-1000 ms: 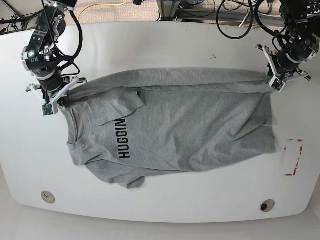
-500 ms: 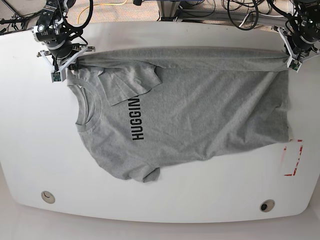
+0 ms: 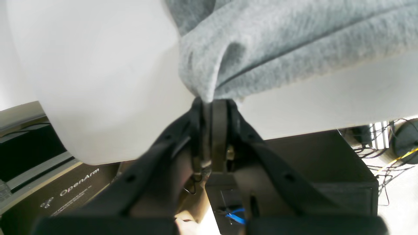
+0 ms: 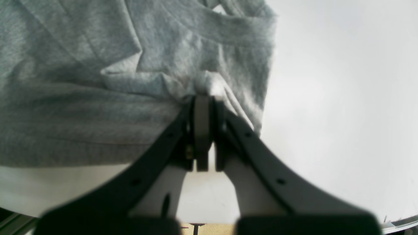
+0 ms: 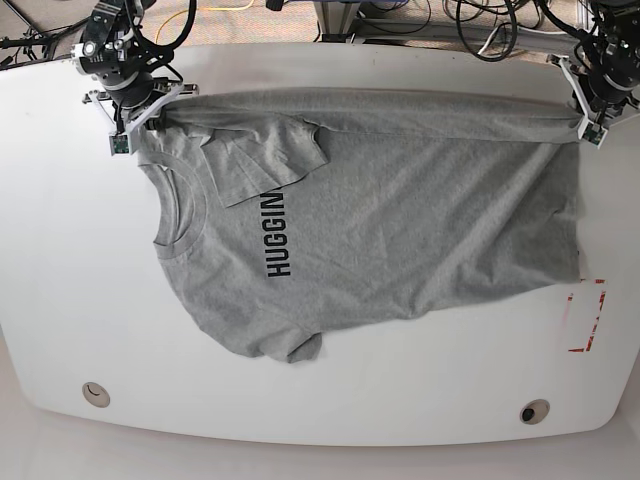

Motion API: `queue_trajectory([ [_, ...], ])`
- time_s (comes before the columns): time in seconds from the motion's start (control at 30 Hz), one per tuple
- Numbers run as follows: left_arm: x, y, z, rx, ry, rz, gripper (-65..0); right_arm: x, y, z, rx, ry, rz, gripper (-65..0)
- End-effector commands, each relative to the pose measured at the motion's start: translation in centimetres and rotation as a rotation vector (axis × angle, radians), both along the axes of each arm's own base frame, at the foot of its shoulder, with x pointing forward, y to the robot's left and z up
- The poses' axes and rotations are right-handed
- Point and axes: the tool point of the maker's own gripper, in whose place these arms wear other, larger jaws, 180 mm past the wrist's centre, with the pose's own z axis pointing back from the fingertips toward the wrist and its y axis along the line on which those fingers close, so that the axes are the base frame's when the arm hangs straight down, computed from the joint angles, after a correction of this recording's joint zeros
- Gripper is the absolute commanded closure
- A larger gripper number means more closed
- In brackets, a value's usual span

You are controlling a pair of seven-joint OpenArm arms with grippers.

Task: Fold the T-shirt properly
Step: 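Drag the stretched T-shirt across the table with both grippers, then lower the shirt edge and open both grippers to release it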

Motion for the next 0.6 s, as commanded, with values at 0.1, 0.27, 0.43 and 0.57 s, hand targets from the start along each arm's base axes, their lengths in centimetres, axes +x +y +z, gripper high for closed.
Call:
queue_trajectory([
  [0.1, 1.8, 0.7, 1.6, 0.036, -0.054, -0.012, 0.0, 1.4, -0.8, 1.3, -0.034, -0.052, 0.001, 0.0],
  [0.27, 1.6, 0.8, 1.5, 0.039, -0.049, -0.013, 0.0, 1.1, -0.8, 1.1, -0.038, -0.04, 0.008, 0.0],
  [0.43, 0.2, 1.2, 1.1, 0.051, -0.006, -0.016, 0.0, -0.6, -0.6, 0.3, -0.028, 0.001, 0.008, 0.0],
  [0.57, -0.7, 1.3, 0.7, 0.055, 0.023, -0.019, 0.0, -1.4, -0.5, -0.1, -0.023, 0.022, 0.008, 0.0],
])
